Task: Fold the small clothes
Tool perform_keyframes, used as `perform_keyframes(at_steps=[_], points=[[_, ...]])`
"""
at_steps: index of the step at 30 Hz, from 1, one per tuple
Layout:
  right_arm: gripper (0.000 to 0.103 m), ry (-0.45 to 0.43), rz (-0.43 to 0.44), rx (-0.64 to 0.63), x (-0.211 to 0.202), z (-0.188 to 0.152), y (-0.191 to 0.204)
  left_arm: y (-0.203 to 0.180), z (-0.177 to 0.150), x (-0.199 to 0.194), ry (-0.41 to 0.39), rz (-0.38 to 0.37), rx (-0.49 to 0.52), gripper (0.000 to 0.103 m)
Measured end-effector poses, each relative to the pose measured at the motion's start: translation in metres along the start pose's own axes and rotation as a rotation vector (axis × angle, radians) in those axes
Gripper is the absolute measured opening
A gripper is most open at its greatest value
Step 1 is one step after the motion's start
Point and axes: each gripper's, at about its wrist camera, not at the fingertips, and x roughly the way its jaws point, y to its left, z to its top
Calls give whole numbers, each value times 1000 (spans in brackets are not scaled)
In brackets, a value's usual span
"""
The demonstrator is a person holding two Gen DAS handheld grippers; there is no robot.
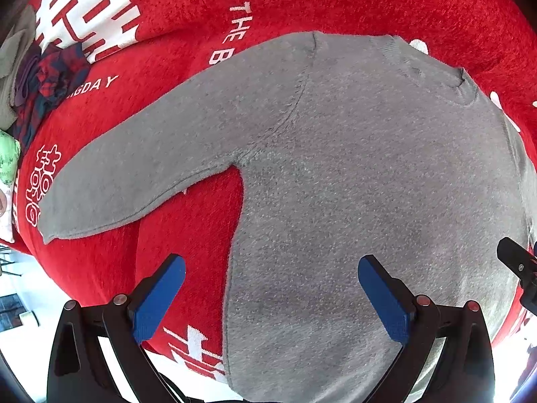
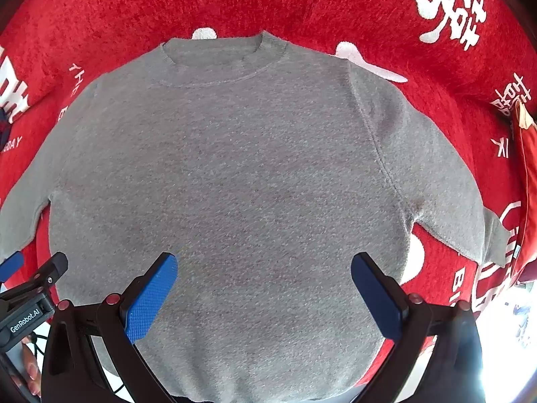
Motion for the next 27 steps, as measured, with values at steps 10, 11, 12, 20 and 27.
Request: perform_keyframes(at_steps=[10, 11, 12, 20, 27], points=[[103, -1, -1, -16, 0, -8, 15, 20, -4, 7, 10, -7, -28, 103], [103, -1, -1, -19, 0, -8, 18, 24, -4, 8, 14, -15, -40, 103], [103, -1, 1, -23, 0, -8, 21, 28, -4, 10, 15, -24, -53, 103], [103, -12, 26, -73, -4, -11, 55, 89, -4, 21, -19, -59, -188, 103], [103, -4, 35, -145, 1, -14, 90, 157, -11, 53, -65, -190, -402, 103]])
